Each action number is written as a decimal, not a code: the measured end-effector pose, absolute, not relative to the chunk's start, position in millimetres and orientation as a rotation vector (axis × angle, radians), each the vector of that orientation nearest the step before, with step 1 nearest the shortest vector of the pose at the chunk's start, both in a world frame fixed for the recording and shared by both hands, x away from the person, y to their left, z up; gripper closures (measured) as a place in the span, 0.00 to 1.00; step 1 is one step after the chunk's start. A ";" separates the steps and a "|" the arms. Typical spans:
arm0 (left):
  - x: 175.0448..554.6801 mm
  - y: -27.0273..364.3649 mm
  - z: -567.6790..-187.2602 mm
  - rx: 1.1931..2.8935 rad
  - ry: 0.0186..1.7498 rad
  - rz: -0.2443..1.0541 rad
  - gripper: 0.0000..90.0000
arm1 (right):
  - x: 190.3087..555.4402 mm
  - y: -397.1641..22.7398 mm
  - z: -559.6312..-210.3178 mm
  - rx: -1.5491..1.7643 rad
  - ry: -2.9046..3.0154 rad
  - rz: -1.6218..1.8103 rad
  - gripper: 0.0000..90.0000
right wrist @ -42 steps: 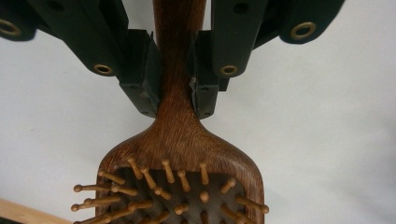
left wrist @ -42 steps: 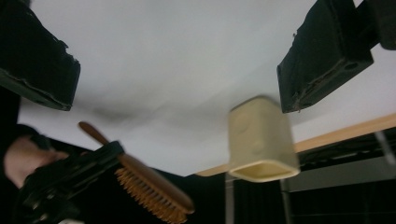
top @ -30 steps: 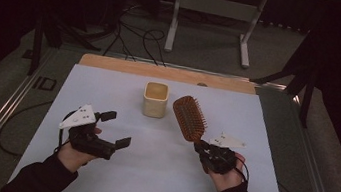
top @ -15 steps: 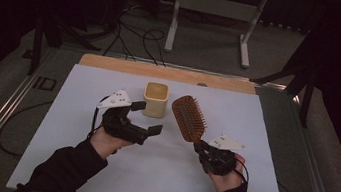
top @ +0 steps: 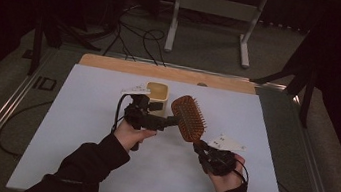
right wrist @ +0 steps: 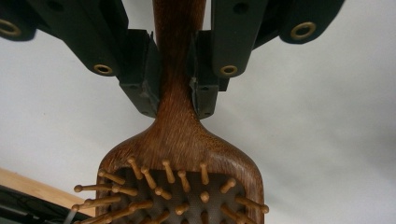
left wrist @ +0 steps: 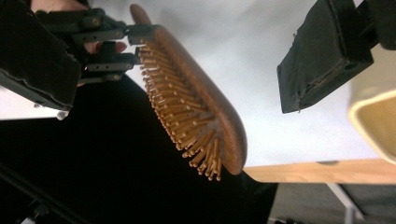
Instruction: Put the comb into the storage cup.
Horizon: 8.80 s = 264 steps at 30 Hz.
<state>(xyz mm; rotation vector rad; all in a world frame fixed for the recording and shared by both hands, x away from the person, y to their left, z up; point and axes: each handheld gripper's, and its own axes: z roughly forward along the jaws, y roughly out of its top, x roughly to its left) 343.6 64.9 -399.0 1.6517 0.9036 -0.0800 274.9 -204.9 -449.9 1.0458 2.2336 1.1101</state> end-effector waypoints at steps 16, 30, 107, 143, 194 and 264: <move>365.9 42.3 -431.2 1.582 0.990 -0.268 0.02 | 274.1 -201.2 -450.2 1.029 2.261 1.107 0.82; 367.4 38.6 -438.1 1.546 0.971 -0.298 0.37 | 275.2 -198.3 -453.4 1.009 2.286 1.096 0.82; 364.8 77.3 -370.4 1.592 0.876 -0.067 0.59 | 267.2 -214.2 -458.8 0.901 2.238 1.285 0.08; 398.2 129.3 -310.7 1.480 0.975 0.152 0.59 | 275.1 -221.7 -464.4 0.855 2.348 1.170 0.11; 451.7 142.0 -349.7 1.421 1.205 0.290 0.59 | 269.2 -227.9 -459.4 0.838 2.253 1.263 0.10; 464.0 142.3 -398.9 1.610 1.192 0.189 0.16 | 271.1 -230.0 -462.0 0.868 2.274 1.266 0.10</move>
